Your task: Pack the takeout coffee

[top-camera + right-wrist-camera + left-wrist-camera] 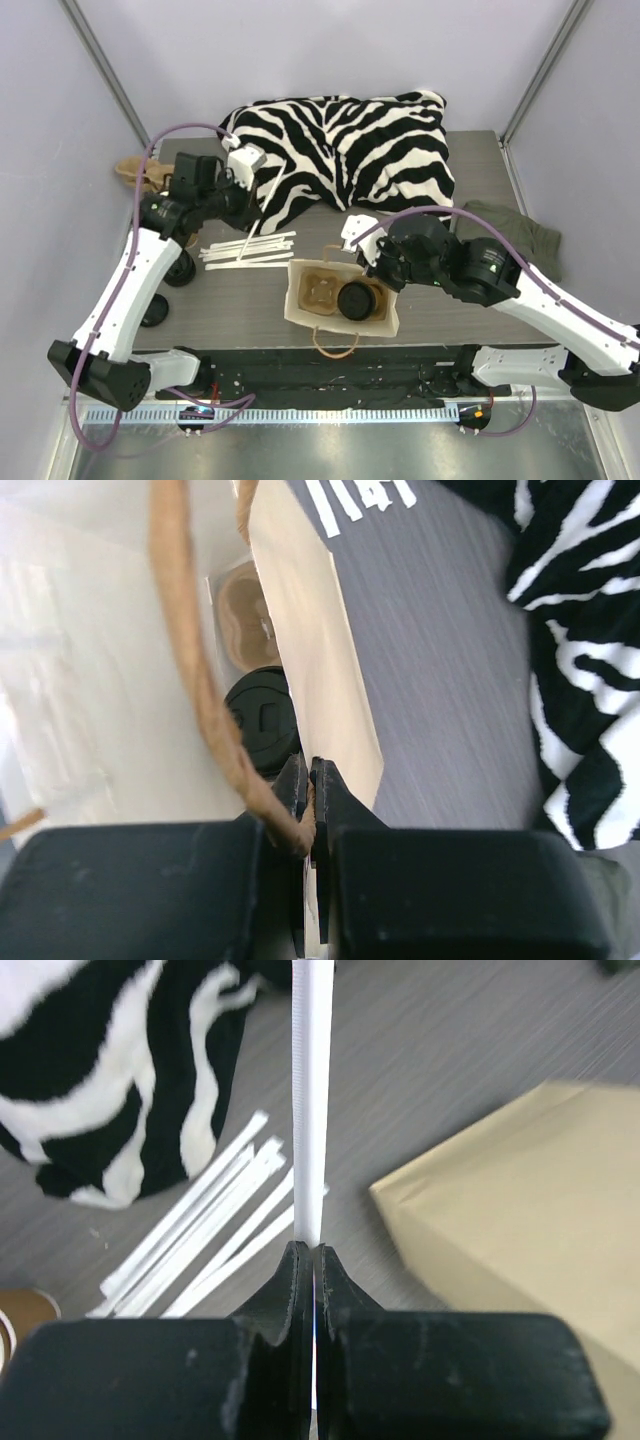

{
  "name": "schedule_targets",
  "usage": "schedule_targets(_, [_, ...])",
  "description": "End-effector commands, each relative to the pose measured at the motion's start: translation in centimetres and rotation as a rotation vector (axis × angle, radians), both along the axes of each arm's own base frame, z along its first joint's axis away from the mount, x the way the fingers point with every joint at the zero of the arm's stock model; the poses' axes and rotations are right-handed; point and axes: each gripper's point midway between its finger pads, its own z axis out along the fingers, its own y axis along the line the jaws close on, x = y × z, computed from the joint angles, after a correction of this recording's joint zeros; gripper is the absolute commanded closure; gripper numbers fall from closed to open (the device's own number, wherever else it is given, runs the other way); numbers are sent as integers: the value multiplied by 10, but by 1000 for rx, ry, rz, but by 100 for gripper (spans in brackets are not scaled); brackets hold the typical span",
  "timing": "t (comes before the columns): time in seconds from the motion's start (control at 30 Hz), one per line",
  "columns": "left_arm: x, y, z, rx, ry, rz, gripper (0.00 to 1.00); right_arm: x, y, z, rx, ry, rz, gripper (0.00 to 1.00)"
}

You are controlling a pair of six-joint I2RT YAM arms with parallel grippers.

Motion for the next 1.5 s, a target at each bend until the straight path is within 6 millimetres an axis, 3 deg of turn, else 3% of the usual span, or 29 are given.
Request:
schedule_targets(0.0, [-9,-19,68,-168,-71,-34,100,10,15,23,117,30,-35,99])
schedule_targets(0.03, [-10,-22,77,-182,-88,-49,100,4,18,21,127,65,-3,99])
schedule_targets(0.17, [-22,-34,124,-312,-157,-93,100,12,18,19,138,110,-16,99])
schedule_targets(0.27, [-37,-42,148,-380,-223,-174,100,20,18,18,151,145,-25,99])
schedule_targets(0.43, [-60,-57,166,-448,-285,-329,100,32,20,15,145,172,-20,99])
schedule_targets(0.67, [-71,-71,173,-418,-377,-412,100,53,24,11,116,164,-24,98])
schedule_targets(0.87, [-85,-89,162,-409,-427,-498,100,65,22,11,100,151,-35,84])
schedule_targets(1.03, [-89,-102,160,-439,-449,-533,100,74,22,14,95,149,-46,79])
schedule_targets(1.27, [-84,-114,148,-411,-454,-561,100,77,20,19,99,137,-48,58])
schedule_targets(1.47, [-85,-125,156,-453,-450,-571,100,84,19,35,137,122,-86,36])
